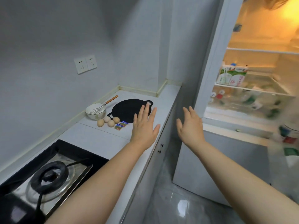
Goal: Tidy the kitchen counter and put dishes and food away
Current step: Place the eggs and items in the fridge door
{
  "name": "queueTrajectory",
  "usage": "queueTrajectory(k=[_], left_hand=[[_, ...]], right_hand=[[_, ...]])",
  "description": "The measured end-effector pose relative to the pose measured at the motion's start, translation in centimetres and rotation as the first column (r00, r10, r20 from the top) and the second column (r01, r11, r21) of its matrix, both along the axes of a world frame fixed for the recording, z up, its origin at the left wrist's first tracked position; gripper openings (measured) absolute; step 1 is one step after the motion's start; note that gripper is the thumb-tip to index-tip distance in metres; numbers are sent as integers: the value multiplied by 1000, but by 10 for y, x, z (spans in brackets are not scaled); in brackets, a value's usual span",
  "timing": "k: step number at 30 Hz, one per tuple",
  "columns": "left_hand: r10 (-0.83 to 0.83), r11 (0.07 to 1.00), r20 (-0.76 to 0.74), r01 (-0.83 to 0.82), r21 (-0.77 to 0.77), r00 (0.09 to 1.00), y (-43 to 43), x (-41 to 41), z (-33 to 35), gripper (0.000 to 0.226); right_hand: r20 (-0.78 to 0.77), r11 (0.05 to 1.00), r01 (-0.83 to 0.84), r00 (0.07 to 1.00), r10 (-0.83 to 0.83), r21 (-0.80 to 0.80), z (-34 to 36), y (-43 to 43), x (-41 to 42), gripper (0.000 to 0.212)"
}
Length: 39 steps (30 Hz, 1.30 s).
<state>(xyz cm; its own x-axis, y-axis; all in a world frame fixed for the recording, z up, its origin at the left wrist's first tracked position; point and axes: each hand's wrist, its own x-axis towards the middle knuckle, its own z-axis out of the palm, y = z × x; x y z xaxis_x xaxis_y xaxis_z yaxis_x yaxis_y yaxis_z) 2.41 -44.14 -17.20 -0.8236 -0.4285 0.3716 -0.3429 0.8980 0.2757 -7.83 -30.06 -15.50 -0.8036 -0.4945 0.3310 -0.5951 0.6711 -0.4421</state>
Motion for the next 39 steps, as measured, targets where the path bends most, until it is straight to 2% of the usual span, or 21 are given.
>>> queueTrajectory(k=[8,11,14,16,18,22,24,27,29,33,34,36,37,39], left_hand=[[-6,999,-52,8,43,999,86,32,-1,64],[28,997,-113,-19,79,993,125,42,-4,63],[54,993,-92,-44,108,994,179,61,-14,63],[76,991,-79,-66,112,994,210,72,-17,63],[95,990,-96,-84,113,991,238,83,-19,63],[99,991,-106,-88,103,989,294,100,-21,63],[98,991,-100,-88,95,990,312,105,-22,62],[86,992,-120,-74,105,989,337,110,-20,62],[66,992,-122,-52,113,990,354,111,-17,61],[58,993,-120,-45,107,991,370,110,-11,60],[58,994,-112,-47,103,992,373,110,-11,60],[51,995,-98,-42,91,994,378,109,-10,60],[45,996,-93,-37,85,995,381,109,-10,60],[44,996,-79,-38,85,996,383,107,-10,61]], right_hand=[[9,998,63,998,-63,4,4,84,27,55],[33,995,48,998,-46,-83,6,115,43,54],[7,997,-5,1000,5,-71,5,160,68,57],[-45,1000,-29,999,29,3,9,190,81,60],[-116,988,-38,992,56,151,13,220,92,64],[-254,906,-45,953,165,421,24,291,113,60],[-315,847,-63,911,264,529,27,320,117,51],[-479,761,-16,769,425,649,41,360,117,41],[-454,624,24,708,541,781,50,388,115,51],[-273,269,120,704,656,956,60,430,100,87],[-231,185,144,719,656,972,58,434,97,86],[-181,55,188,759,625,981,52,437,91,72],[-183,24,216,760,624,976,49,437,89,66],[-216,26,266,720,659,964,44,435,84,59]])
